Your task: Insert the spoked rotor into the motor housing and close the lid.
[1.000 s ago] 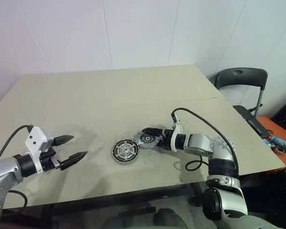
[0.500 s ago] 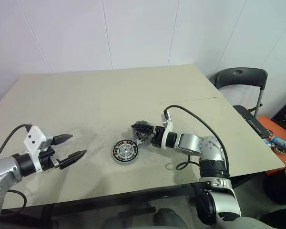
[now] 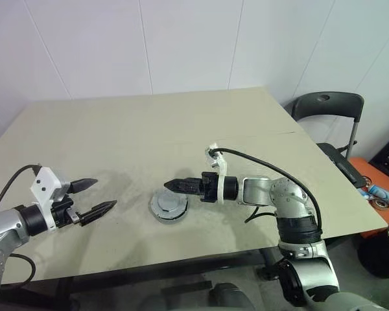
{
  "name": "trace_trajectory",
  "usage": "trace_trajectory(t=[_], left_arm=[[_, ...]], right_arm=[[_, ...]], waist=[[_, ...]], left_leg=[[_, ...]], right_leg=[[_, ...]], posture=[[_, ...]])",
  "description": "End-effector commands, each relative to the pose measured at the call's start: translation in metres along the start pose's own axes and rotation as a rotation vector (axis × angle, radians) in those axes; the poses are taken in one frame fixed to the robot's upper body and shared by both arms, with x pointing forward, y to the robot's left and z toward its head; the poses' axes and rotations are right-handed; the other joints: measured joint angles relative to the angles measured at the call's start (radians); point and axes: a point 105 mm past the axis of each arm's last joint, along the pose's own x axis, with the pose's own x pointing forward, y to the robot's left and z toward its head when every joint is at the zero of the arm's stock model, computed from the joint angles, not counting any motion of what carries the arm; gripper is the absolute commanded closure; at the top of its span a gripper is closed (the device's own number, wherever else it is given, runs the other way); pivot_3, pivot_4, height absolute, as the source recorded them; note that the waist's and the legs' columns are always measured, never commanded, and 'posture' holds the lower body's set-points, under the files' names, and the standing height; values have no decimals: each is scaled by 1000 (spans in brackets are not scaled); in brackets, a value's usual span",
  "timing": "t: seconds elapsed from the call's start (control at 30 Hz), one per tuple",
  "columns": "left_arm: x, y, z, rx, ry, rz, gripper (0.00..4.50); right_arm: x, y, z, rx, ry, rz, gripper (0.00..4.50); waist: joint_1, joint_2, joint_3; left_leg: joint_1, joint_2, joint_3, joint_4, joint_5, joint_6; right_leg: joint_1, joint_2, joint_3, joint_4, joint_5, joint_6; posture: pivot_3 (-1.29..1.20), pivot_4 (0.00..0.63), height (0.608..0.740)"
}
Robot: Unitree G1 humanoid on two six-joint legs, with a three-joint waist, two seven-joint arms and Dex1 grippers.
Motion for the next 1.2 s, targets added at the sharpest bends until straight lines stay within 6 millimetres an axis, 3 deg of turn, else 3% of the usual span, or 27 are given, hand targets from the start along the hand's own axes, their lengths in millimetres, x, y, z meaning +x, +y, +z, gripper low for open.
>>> trace_trajectory(t=[0.03,0.17,0.6,1.2], left_arm=[[-3,3,10,41,-17,17,0],[-3,0,9,38,-18,17,0],[-3,-9,3,8,-15,17,0],[-2,-19,2,-35,-62,-61,0]], right_arm=[[3,9,5,-222,27,-14,39],[8,-4,-6,-410,120,-85,39],[33,-24,-8,-762,187,-124,39],[37,-35,-27,-760,263,-68,39]], waist=[[0,0,0],[1,0,0],[2,-1,0],[2,-1,-1]], left_leg=[[0,0,0,0,0,0],[0,0,0,0,0,0],[0,0,0,0,0,0],[1,-1,0,0,0,0]], right_leg=[[0,0,0,0,0,0],[0,0,0,0,0,0],[0,-2,0,0,0,0],[0,-3,0,1,0,0]], posture=[[0,0,740],[0,0,740],[0,0,740],[0,0,740]])
